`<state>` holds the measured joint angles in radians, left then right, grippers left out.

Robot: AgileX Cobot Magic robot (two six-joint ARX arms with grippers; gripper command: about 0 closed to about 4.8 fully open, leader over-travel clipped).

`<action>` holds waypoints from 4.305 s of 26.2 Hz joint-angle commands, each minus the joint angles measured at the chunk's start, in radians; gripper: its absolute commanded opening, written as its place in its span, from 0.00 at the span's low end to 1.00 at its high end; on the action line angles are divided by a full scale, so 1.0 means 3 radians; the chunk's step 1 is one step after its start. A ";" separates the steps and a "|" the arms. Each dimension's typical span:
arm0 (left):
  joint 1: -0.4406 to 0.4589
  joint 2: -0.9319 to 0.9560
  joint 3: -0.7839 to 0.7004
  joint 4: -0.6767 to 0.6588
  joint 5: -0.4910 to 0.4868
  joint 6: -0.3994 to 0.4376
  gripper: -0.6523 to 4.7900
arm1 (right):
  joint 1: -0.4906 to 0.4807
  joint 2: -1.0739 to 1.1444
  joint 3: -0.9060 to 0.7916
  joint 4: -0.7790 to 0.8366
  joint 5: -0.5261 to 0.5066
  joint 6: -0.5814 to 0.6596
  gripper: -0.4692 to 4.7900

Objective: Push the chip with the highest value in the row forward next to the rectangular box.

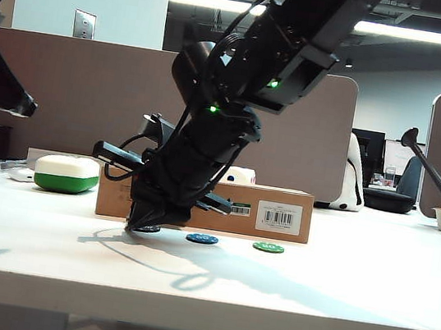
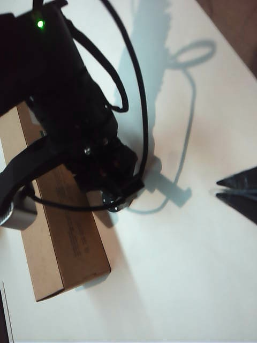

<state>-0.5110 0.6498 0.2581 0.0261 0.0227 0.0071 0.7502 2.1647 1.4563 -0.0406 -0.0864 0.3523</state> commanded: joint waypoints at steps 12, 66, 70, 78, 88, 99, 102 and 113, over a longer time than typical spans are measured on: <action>0.0001 -0.0005 0.0015 0.0045 0.0000 0.0001 0.11 | 0.0004 0.0079 0.0089 -0.0688 -0.0018 0.0122 0.07; 0.0001 -0.0005 0.0014 0.0045 0.0000 0.0001 0.11 | -0.0121 0.0043 0.0086 -0.0496 0.0217 0.0158 0.07; 0.0001 -0.0005 0.0014 0.0045 0.0000 0.0001 0.11 | -0.0120 0.0011 0.0086 -0.0628 0.0128 0.0156 0.07; 0.0001 -0.0014 -0.0015 0.0042 0.0000 0.0001 0.11 | -0.0117 -0.0229 0.0086 -0.0924 0.0148 0.0079 0.07; 0.0001 -0.0189 -0.0015 0.0043 0.0000 0.0001 0.11 | -0.0120 -0.0802 0.0085 -0.1508 0.0539 -0.0145 0.07; 0.0001 -0.0598 -0.0023 0.0042 0.0000 0.0001 0.11 | -0.0092 -0.1331 0.0020 -0.2207 0.0971 -0.0242 0.07; 0.0001 -0.0778 -0.0053 0.0045 0.0000 0.0001 0.11 | -0.0064 -0.1443 -0.0033 -0.2255 0.0982 -0.0242 0.07; 0.0004 -0.1526 -0.0272 -0.0015 0.0000 0.0001 0.11 | 0.0381 -0.2543 -0.1068 -0.1593 0.1485 -0.0240 0.07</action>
<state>-0.5098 0.2161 0.1749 0.0231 0.0227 0.0071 0.8459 1.4448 1.1664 -0.5766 0.3279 0.2813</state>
